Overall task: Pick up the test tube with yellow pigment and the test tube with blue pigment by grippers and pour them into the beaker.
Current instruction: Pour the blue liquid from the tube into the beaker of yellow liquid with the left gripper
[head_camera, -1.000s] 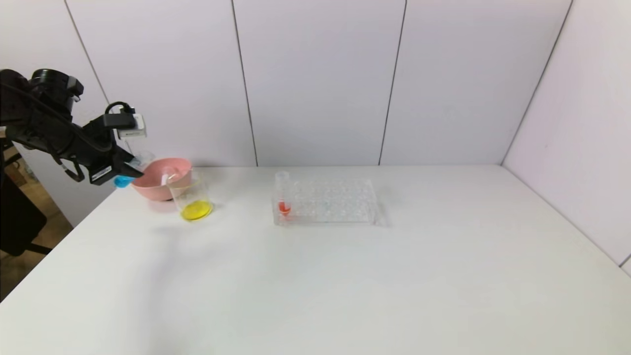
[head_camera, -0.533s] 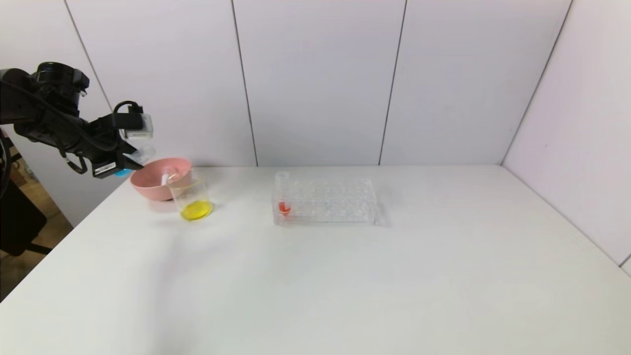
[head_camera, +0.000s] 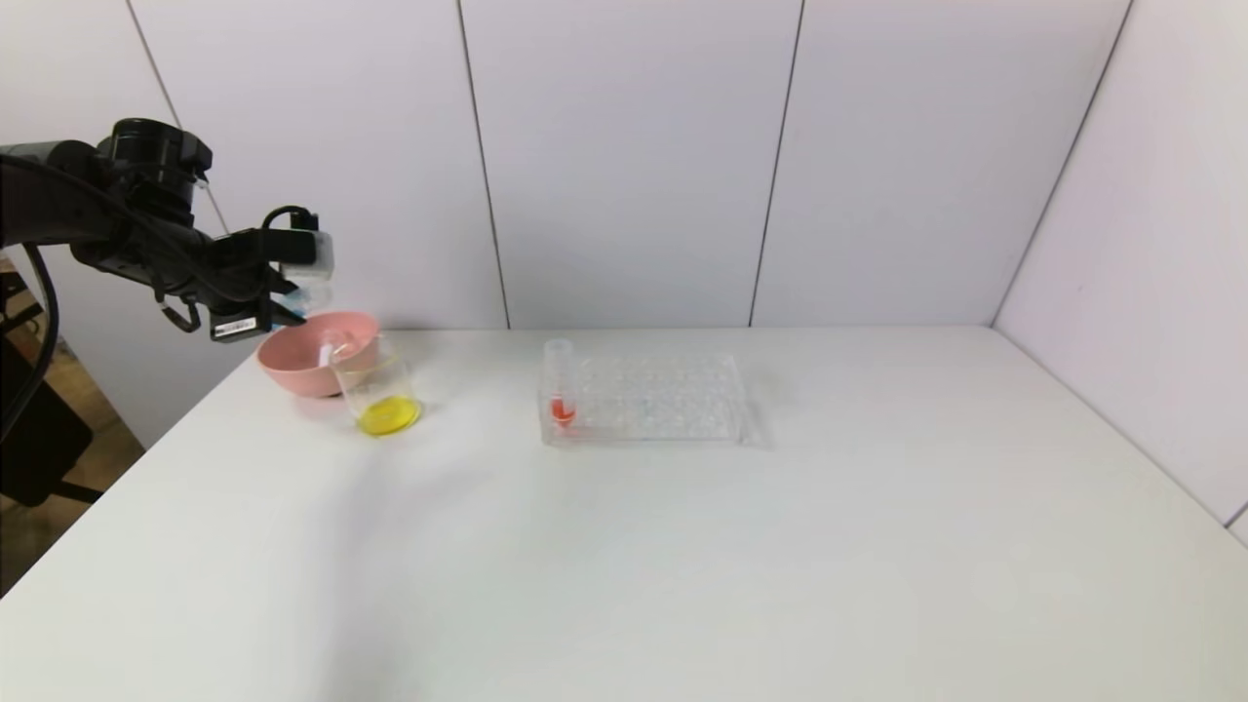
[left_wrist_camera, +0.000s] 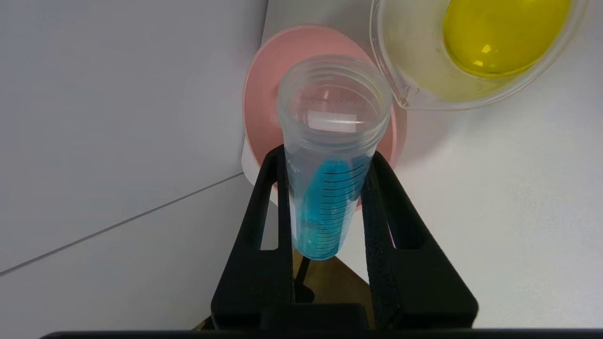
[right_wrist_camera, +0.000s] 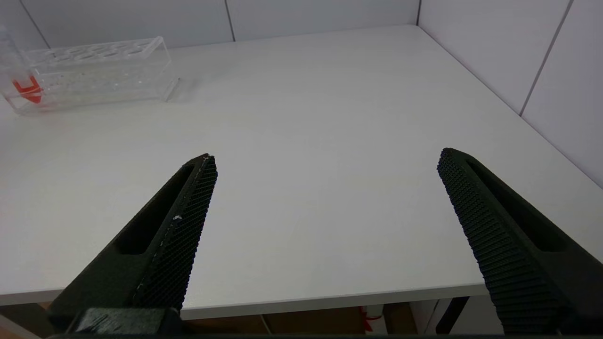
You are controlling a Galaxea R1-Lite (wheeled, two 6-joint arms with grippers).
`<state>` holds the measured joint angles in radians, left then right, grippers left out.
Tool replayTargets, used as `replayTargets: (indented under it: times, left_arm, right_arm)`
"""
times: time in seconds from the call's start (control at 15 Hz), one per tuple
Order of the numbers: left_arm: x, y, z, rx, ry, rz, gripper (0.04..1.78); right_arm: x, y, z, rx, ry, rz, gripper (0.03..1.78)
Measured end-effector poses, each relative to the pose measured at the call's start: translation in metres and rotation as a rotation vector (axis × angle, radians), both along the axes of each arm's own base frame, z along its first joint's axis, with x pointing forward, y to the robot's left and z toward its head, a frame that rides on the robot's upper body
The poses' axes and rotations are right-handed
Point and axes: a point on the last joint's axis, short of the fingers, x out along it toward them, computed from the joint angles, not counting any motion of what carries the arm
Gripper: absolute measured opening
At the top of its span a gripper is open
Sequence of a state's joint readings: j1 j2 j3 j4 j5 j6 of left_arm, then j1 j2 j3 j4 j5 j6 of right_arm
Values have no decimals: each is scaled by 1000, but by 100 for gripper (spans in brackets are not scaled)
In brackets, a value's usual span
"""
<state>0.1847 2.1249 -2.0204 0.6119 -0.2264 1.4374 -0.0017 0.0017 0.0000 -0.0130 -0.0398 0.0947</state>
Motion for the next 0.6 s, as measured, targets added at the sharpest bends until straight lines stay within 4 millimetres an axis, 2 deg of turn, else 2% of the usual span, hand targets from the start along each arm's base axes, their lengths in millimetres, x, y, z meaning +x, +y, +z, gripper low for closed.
replayTargets:
  times: [0.6]
  left_arm:
    - [2,-3,-1,115,-17,-72,44]
  right_arm:
    - [0,0,0,0,0,0,171]
